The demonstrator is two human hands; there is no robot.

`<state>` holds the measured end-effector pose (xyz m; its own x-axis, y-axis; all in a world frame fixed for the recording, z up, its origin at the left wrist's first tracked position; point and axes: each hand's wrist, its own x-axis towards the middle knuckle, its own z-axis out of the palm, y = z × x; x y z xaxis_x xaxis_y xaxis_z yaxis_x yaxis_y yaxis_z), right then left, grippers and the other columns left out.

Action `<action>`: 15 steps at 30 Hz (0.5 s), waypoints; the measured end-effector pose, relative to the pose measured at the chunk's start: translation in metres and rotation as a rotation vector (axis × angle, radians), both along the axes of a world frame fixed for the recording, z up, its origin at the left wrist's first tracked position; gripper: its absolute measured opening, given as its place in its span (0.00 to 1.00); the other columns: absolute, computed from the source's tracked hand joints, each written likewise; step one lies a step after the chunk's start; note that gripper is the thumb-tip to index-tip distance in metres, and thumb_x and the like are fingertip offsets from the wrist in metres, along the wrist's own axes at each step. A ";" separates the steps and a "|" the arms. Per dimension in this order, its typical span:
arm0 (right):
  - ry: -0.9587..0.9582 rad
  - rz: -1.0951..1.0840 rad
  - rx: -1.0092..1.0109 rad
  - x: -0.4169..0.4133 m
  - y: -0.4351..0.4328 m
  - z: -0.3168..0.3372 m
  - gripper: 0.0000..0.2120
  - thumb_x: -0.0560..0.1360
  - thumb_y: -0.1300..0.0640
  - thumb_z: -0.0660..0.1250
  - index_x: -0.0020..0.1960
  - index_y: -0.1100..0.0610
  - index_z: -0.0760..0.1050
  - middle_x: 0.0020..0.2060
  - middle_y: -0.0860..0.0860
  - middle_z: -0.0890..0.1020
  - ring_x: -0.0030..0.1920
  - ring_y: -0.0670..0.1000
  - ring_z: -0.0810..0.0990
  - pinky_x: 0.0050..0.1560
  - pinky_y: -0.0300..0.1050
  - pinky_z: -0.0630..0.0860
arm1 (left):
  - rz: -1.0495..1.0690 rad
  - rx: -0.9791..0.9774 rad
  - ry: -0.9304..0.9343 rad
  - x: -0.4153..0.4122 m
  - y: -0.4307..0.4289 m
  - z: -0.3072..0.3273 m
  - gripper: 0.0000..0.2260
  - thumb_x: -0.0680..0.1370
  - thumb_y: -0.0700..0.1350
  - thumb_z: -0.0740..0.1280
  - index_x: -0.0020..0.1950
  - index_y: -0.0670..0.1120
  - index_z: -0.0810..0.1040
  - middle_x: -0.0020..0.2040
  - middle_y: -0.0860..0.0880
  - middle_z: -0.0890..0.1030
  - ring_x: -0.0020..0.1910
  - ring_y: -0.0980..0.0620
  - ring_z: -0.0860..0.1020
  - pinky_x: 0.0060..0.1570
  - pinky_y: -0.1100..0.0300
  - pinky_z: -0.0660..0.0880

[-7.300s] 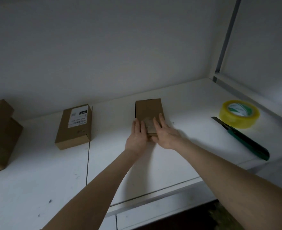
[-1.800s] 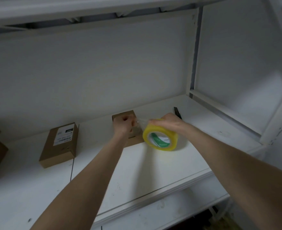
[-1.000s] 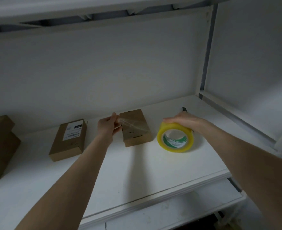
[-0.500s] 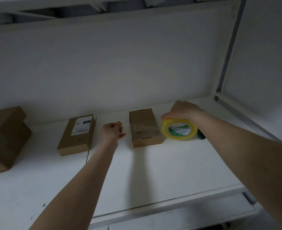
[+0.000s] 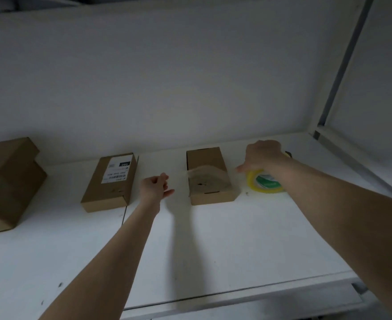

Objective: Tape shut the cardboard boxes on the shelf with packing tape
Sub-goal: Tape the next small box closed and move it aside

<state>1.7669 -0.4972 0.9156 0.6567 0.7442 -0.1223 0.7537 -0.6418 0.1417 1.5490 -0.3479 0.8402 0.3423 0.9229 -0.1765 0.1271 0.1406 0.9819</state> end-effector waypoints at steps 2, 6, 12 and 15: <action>-0.030 -0.005 -0.013 0.004 -0.001 -0.002 0.35 0.70 0.27 0.61 0.62 0.54 0.73 0.53 0.53 0.78 0.55 0.55 0.78 0.44 0.43 0.65 | 0.043 0.013 0.007 -0.004 0.003 -0.005 0.08 0.81 0.40 0.61 0.51 0.37 0.77 0.35 0.45 0.72 0.35 0.52 0.73 0.30 0.65 0.78; 0.014 -0.005 -0.001 0.007 0.001 -0.007 0.32 0.70 0.27 0.63 0.55 0.55 0.74 0.41 0.51 0.74 0.46 0.53 0.76 0.38 0.41 0.65 | -0.005 0.041 0.072 -0.001 0.001 -0.012 0.13 0.80 0.49 0.64 0.55 0.40 0.74 0.41 0.46 0.75 0.40 0.50 0.75 0.34 0.61 0.74; 0.059 -0.027 0.065 0.005 0.002 -0.009 0.28 0.70 0.29 0.63 0.46 0.55 0.70 0.36 0.51 0.73 0.38 0.51 0.73 0.32 0.40 0.62 | -0.196 0.509 0.398 0.036 -0.001 -0.007 0.19 0.78 0.45 0.66 0.68 0.45 0.71 0.61 0.44 0.75 0.53 0.49 0.76 0.54 0.58 0.72; 0.072 -0.042 0.082 0.006 0.000 -0.008 0.28 0.70 0.29 0.63 0.43 0.55 0.70 0.36 0.50 0.73 0.35 0.50 0.72 0.32 0.40 0.63 | -0.335 0.670 0.692 0.051 0.002 -0.005 0.18 0.80 0.43 0.61 0.70 0.45 0.70 0.66 0.41 0.69 0.63 0.41 0.72 0.62 0.51 0.71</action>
